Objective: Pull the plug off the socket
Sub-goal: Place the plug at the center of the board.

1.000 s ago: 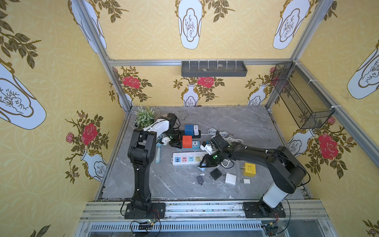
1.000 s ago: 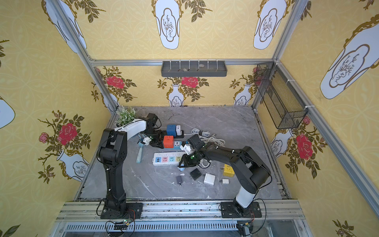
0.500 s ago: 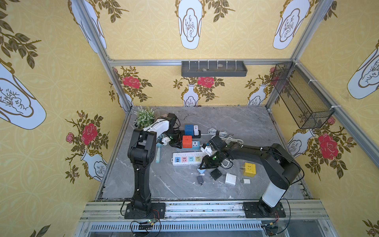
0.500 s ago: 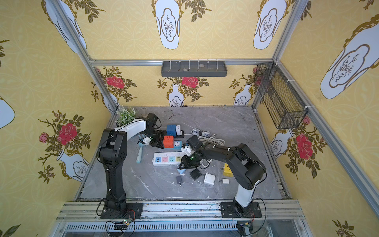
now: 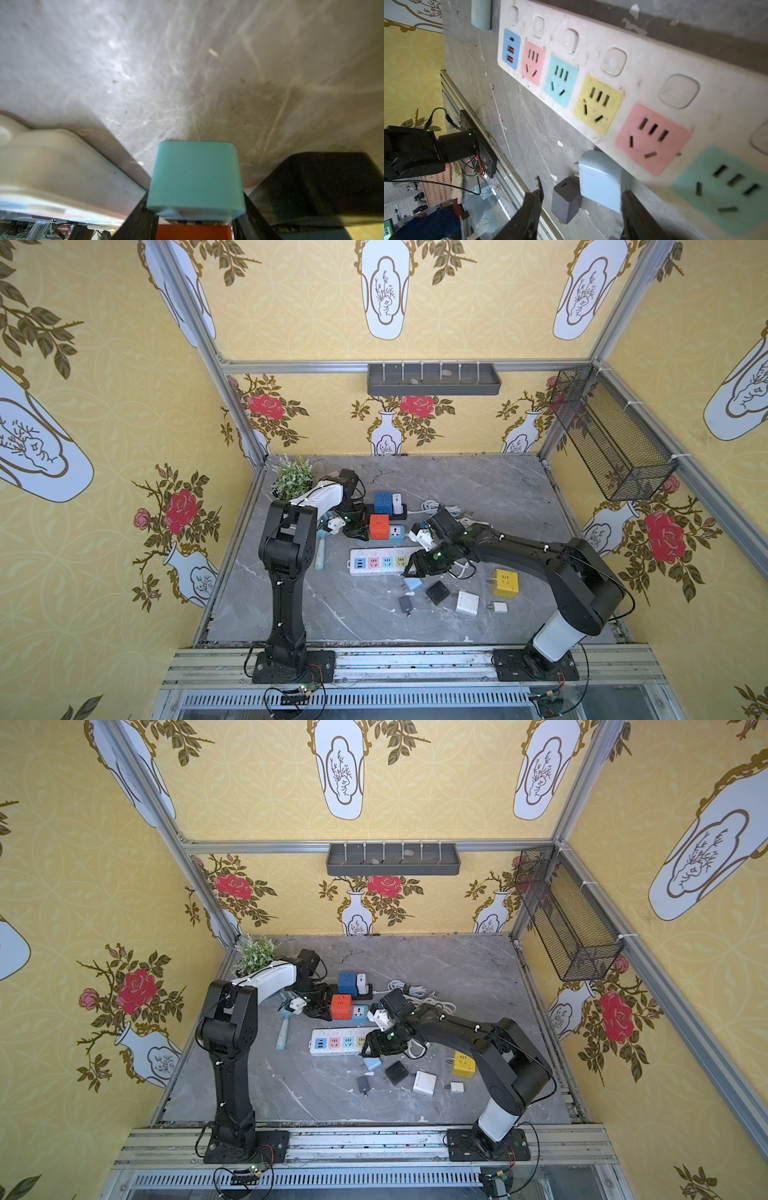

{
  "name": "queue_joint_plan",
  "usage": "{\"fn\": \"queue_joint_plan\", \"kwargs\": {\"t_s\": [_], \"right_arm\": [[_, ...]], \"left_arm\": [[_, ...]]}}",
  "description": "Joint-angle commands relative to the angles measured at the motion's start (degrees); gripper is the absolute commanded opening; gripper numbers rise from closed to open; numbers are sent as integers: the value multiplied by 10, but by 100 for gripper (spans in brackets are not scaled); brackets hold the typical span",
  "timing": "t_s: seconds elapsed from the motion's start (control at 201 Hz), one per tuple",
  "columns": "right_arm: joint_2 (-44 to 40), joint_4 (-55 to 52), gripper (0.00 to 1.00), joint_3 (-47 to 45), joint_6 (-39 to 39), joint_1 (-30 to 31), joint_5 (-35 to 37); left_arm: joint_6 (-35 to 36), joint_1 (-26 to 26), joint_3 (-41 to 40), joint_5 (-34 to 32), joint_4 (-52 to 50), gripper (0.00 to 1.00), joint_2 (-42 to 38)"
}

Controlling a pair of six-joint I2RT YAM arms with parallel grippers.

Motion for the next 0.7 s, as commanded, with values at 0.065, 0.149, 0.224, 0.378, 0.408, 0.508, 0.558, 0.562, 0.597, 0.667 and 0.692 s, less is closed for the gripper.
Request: {"fn": "queue_joint_plan", "kwargs": {"t_s": [0.065,0.149,0.224,0.378,0.408,0.508,0.558,0.562,0.597,0.667,0.692], "right_arm": [[2,-13,64,36,-69,-4,46],[7,-4,65,53,-111,-8,57],[10,12,66,64,-151,-15,61],[20,52,82,79,-260,-31,51],[21,62,89,81,-282,-33,53],[29,88,95,86,-356,-38,52],[38,97,97,94,-392,-40,54],[40,97,97,95,-395,-40,55],[50,98,97,103,-418,-41,57],[74,96,97,127,-451,-45,55],[82,96,97,135,-460,-46,53]], "left_arm": [[-4,1,-8,-57,-41,0,12],[-3,1,-9,-55,-41,0,12],[-2,1,-9,-56,-41,0,12],[0,1,-5,-57,-44,0,14],[1,0,-5,-57,-45,0,14],[4,1,-3,-57,-48,0,15],[5,1,-2,-58,-50,0,15],[6,1,-2,-58,-50,0,15],[6,1,-2,-58,-50,0,15],[6,1,-2,-59,-51,0,15],[7,1,-2,-59,-51,0,15]]}}
